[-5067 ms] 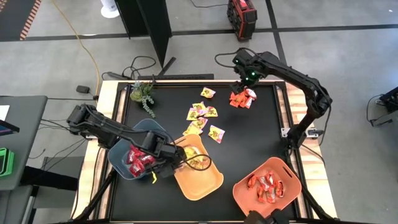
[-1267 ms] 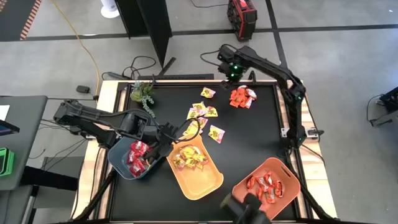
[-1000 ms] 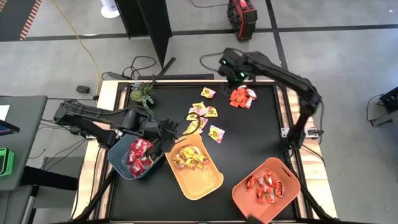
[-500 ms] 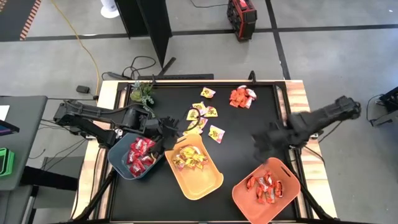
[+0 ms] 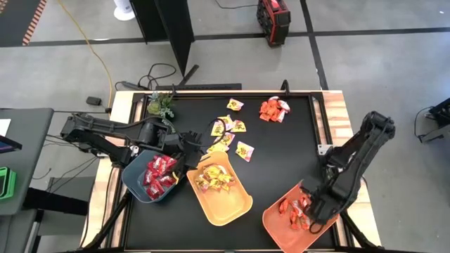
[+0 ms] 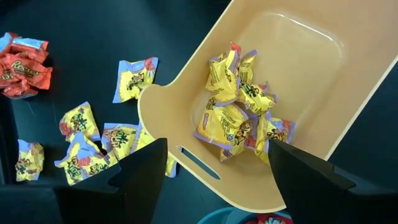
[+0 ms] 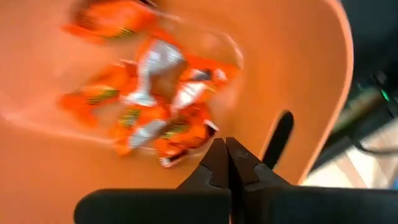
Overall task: Sort candy
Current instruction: Put the orange chocolate into the orange bin
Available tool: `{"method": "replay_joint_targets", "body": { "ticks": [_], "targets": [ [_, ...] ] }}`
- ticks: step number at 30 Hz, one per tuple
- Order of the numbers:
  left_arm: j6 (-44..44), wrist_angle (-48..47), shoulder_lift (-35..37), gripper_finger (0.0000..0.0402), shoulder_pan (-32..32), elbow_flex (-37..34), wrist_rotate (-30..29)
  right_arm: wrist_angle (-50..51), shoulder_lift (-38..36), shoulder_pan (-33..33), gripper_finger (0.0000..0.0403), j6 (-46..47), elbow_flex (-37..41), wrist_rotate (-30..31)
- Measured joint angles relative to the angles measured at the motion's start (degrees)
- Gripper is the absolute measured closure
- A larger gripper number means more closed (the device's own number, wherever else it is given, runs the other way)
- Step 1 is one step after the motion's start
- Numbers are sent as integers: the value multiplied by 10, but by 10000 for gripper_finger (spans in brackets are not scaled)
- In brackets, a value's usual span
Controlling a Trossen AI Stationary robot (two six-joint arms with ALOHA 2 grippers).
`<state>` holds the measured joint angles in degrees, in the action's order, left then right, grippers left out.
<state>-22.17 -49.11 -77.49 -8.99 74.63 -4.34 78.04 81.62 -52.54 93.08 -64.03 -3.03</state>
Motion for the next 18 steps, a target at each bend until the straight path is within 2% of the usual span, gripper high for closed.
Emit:
{"method": "replay_joint_targets", "body": {
  "ticks": [5,13,18],
  "targets": [
    [-3,1,0,126,0,0,0,78,45,29,402,15,1,-1],
    [0,0,0,126,0,0,0,9,51,136,403,-76,81,0],
    [-1,-4,0,126,0,0,0,5,52,208,403,-128,123,55]
  ]
}}
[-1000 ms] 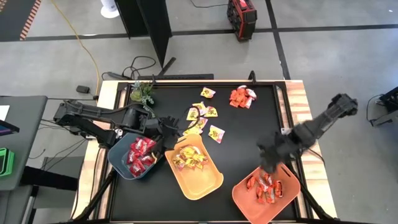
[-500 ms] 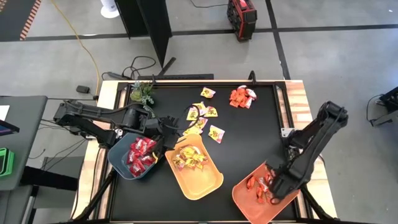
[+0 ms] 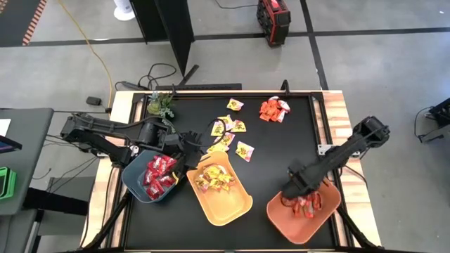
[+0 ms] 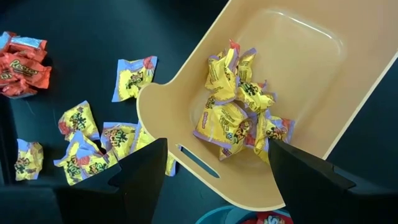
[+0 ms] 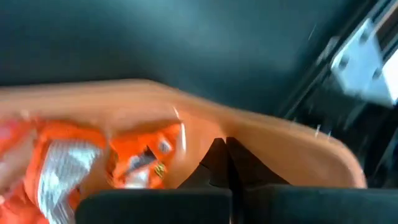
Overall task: Sort candy
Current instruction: Put the orange chocolate into the orange bin
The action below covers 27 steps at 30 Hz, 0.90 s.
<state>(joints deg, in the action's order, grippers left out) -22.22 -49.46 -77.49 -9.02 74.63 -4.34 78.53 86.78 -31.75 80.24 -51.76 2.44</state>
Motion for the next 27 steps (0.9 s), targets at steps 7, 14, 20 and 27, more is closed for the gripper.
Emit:
{"method": "replay_joint_targets", "body": {
  "ticks": [7,14,20,27],
  "targets": [
    [-5,-10,0,126,0,0,0,-87,0,102,403,-144,28,85],
    [-10,-12,0,126,0,0,0,-169,0,216,403,-316,40,151],
    [-9,-22,0,126,0,0,0,-253,0,279,403,-454,40,161],
    [-1,-26,0,126,0,0,0,-198,-29,268,367,-432,9,159]
  ]
}}
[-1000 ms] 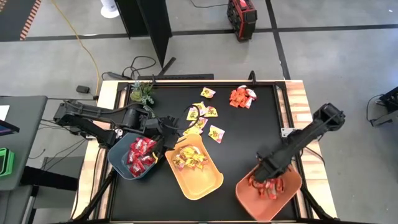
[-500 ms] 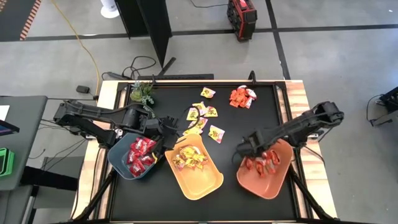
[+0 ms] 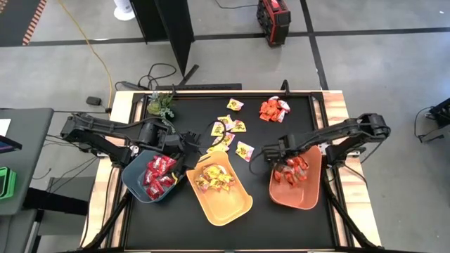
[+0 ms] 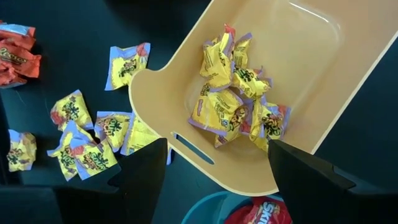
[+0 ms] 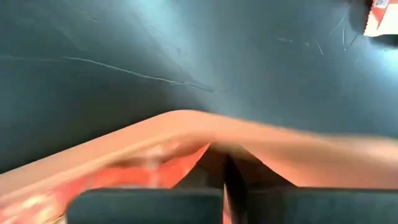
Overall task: Sort candy
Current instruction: Put the orange chocolate into the orange bin
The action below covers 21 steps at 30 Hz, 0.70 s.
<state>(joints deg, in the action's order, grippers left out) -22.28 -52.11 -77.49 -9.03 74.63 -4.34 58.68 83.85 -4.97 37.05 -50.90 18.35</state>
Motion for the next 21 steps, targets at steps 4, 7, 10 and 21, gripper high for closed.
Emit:
{"method": "replay_joint_targets", "body": {
  "ticks": [4,7,10,21],
  "targets": [
    [0,11,0,126,0,0,0,60,-33,-27,307,19,-42,-1],
    [2,32,0,126,0,0,-7,80,-57,-31,257,14,-84,7],
    [2,55,0,126,0,0,-36,81,-73,12,209,2,-131,44],
    [25,123,0,126,49,-4,-64,99,31,354,156,-187,-328,-78]
  ]
}}
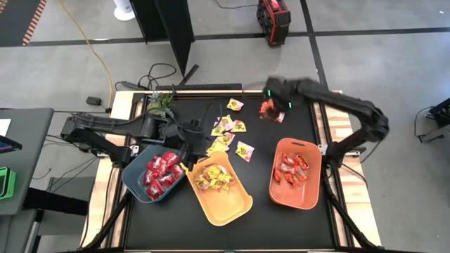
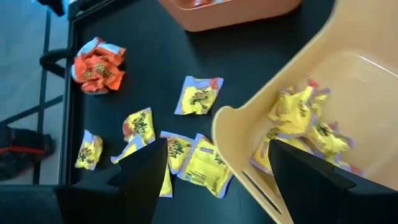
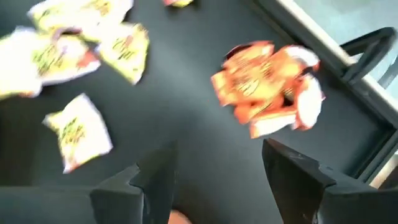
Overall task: Sort candy
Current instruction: Put the orange chocolate into the orange bin
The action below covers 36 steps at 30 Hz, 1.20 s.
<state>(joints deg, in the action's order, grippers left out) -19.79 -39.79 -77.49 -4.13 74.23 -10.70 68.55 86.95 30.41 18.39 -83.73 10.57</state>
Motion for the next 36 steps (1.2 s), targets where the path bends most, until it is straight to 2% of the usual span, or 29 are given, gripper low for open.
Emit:
{"method": "replay_joint_targets", "body": {
  "ticks": [3,6,11,15,20,29,33,36],
  "targets": [
    [5,9,8,126,14,-23,8,20,65,72,155,-37,-52,-31],
    [11,26,22,126,23,-49,18,34,133,118,155,-64,-100,-48],
    [13,55,59,126,27,-104,19,71,240,155,155,-74,-167,-64],
    [15,82,103,126,27,-144,19,111,296,163,155,-71,-191,-64],
    [-5,117,165,126,27,-194,19,115,336,169,160,-64,-191,-70],
    [-5,145,255,126,32,-237,19,106,378,186,190,-47,-191,-96],
    [2,145,269,126,32,-239,19,82,381,190,224,-47,-191,-96],
    [4,142,271,126,32,-239,19,84,379,186,270,-48,-191,-97]
  ]
}}
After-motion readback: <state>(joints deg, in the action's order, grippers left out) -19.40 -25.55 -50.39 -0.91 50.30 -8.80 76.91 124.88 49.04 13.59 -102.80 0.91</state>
